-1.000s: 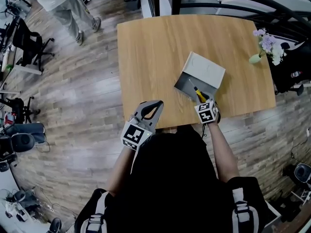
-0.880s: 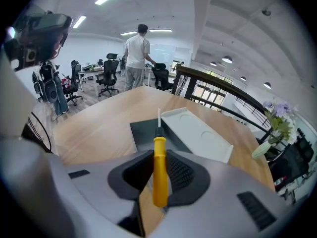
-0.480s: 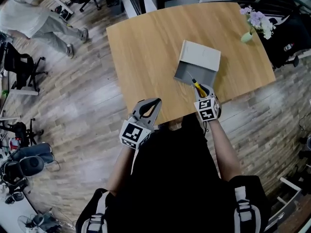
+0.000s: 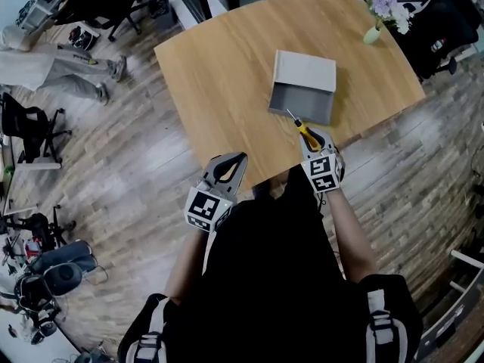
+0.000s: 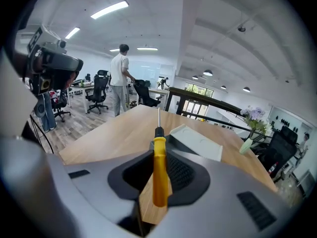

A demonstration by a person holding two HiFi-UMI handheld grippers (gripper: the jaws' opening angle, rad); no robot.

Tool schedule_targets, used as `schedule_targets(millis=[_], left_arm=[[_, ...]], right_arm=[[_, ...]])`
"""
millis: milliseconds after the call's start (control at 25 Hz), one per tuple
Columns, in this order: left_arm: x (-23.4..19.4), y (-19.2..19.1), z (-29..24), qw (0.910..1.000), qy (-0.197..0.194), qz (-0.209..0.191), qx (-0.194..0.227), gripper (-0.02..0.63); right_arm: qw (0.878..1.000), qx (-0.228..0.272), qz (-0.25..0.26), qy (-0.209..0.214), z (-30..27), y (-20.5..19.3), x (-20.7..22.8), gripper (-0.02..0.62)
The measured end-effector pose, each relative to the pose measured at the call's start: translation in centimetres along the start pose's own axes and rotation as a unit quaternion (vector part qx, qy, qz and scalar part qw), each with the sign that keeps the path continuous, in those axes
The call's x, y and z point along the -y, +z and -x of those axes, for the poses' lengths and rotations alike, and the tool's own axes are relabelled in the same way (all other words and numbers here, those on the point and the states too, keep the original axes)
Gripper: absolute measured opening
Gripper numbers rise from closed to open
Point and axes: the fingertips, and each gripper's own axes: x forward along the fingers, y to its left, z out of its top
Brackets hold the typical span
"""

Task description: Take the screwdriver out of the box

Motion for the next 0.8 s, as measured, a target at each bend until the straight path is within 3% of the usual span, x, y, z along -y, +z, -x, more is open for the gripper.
schedule_targets(millis=[480, 800], left_arm=[[0.7, 0.1, -0.7, 0.9995, -0.022, 0.0, 0.023, 0.021], [1.5, 0.1, -1.8, 0.9993, -0.027, 0.002, 0.023, 0.021]], right_arm=[[0.998, 0.056, 0.015, -0.029, 4.9, 4.0, -0.7, 0.092], [0.996, 0.081, 0.014, -0.028, 7.2, 4.6, -0.3, 0.092]])
